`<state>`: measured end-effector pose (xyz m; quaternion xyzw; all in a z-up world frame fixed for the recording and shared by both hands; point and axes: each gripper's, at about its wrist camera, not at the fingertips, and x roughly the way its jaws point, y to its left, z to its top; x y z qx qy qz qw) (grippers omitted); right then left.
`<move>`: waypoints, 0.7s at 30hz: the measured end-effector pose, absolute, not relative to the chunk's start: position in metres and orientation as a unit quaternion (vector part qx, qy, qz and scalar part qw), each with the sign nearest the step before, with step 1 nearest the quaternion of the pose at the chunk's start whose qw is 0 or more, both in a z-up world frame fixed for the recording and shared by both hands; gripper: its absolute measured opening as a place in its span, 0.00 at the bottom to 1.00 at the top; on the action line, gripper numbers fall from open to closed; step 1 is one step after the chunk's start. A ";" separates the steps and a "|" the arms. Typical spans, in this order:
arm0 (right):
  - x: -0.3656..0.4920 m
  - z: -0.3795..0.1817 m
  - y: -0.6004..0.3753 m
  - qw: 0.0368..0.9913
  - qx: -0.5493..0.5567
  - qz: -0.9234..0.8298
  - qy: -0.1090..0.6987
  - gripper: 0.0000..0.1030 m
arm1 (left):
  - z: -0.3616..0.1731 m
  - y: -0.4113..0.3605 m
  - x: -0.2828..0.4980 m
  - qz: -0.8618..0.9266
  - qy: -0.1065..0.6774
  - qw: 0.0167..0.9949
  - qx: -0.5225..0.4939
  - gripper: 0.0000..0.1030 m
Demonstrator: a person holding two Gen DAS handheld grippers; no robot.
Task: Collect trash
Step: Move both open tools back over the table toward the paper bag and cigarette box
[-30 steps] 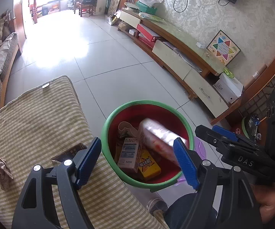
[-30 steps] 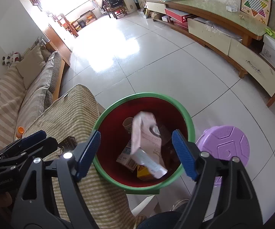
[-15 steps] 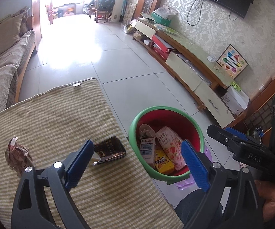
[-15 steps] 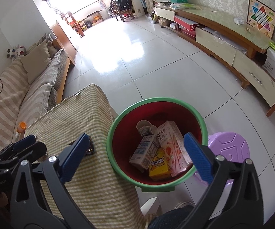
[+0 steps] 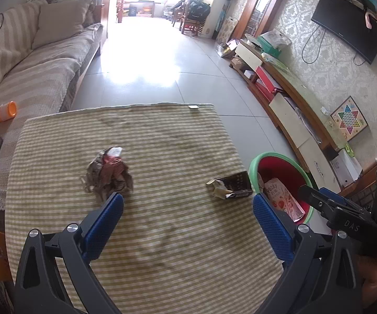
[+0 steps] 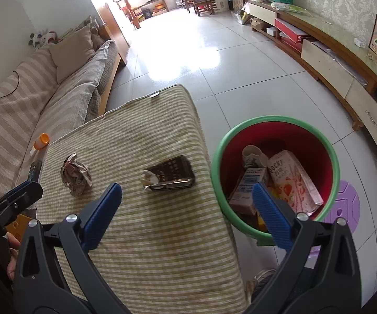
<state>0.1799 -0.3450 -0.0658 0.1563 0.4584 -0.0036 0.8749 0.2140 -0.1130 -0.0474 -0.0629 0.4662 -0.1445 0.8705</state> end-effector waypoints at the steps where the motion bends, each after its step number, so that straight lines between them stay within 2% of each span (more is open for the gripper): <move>1: 0.181 -0.066 -0.337 0.875 0.151 0.001 0.460 0.95 | -0.049 -0.105 0.213 -0.138 0.467 0.871 -0.069 0.92; 11: 0.182 -0.075 -0.283 0.870 0.127 0.023 0.476 0.95 | -0.057 -0.046 0.201 -0.108 0.466 0.872 -0.103 0.92; 21: 0.189 -0.082 -0.268 0.867 0.107 0.028 0.486 0.95 | -0.067 -0.042 0.212 -0.105 0.470 0.870 -0.101 0.92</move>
